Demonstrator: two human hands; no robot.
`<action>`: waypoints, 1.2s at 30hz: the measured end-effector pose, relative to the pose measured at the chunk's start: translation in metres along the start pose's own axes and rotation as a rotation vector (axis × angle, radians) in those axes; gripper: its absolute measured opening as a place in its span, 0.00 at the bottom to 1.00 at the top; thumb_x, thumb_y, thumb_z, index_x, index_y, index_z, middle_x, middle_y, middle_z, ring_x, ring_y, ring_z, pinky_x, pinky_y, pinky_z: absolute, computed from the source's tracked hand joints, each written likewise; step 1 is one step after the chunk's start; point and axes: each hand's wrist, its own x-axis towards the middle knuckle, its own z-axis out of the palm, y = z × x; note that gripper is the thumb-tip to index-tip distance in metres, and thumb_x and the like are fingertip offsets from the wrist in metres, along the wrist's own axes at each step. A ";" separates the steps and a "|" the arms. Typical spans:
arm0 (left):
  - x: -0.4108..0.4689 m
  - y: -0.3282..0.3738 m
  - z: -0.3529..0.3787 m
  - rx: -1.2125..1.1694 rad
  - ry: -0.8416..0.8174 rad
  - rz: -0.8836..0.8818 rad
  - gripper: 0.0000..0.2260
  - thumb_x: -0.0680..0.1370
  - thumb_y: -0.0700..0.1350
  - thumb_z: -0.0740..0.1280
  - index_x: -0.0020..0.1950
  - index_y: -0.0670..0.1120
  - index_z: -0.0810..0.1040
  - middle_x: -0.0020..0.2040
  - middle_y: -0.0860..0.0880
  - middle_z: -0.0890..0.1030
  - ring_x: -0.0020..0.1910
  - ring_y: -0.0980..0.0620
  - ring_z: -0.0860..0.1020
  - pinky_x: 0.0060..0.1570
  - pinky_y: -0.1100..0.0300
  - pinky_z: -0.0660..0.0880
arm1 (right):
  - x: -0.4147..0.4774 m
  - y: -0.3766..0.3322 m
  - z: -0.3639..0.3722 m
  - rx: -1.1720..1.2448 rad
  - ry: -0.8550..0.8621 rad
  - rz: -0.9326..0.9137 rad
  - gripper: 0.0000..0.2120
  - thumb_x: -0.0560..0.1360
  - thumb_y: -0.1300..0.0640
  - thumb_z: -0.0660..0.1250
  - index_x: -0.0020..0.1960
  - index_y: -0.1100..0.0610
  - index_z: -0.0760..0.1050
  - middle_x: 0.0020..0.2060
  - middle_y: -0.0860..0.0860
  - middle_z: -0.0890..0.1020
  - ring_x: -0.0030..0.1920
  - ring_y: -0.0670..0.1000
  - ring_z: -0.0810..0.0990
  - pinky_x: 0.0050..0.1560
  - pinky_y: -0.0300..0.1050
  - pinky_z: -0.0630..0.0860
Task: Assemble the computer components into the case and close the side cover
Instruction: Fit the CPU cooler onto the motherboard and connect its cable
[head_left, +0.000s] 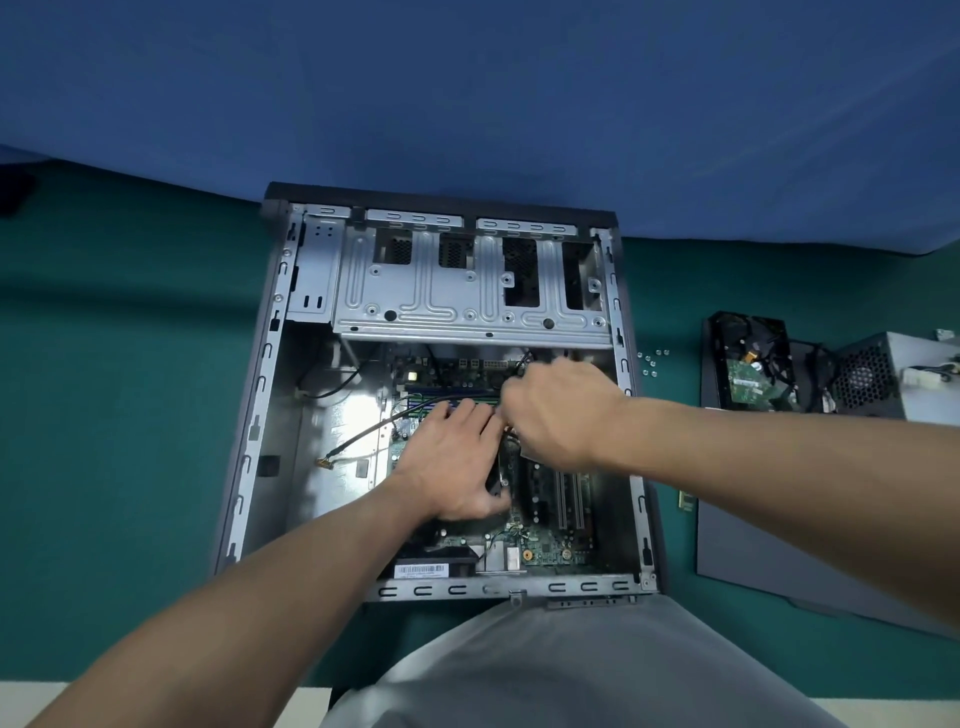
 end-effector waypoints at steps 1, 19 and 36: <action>0.000 0.000 0.000 0.002 0.013 0.001 0.39 0.70 0.70 0.53 0.68 0.41 0.64 0.61 0.42 0.72 0.59 0.44 0.69 0.61 0.46 0.66 | 0.004 0.004 -0.001 0.221 -0.057 0.184 0.09 0.79 0.58 0.57 0.47 0.59 0.74 0.50 0.60 0.79 0.48 0.62 0.77 0.42 0.48 0.71; 0.000 -0.001 0.001 -0.011 0.029 0.002 0.38 0.69 0.70 0.54 0.66 0.42 0.67 0.58 0.43 0.73 0.56 0.45 0.69 0.59 0.46 0.67 | 0.018 0.012 -0.006 0.320 -0.027 0.244 0.14 0.78 0.57 0.60 0.34 0.56 0.64 0.32 0.53 0.69 0.36 0.58 0.72 0.37 0.46 0.68; 0.001 -0.001 0.005 -0.017 0.035 0.010 0.40 0.69 0.71 0.54 0.68 0.41 0.63 0.60 0.42 0.72 0.58 0.44 0.69 0.61 0.45 0.67 | 0.013 0.005 -0.004 0.420 -0.134 0.314 0.11 0.76 0.57 0.59 0.36 0.56 0.65 0.33 0.52 0.68 0.32 0.52 0.69 0.41 0.45 0.69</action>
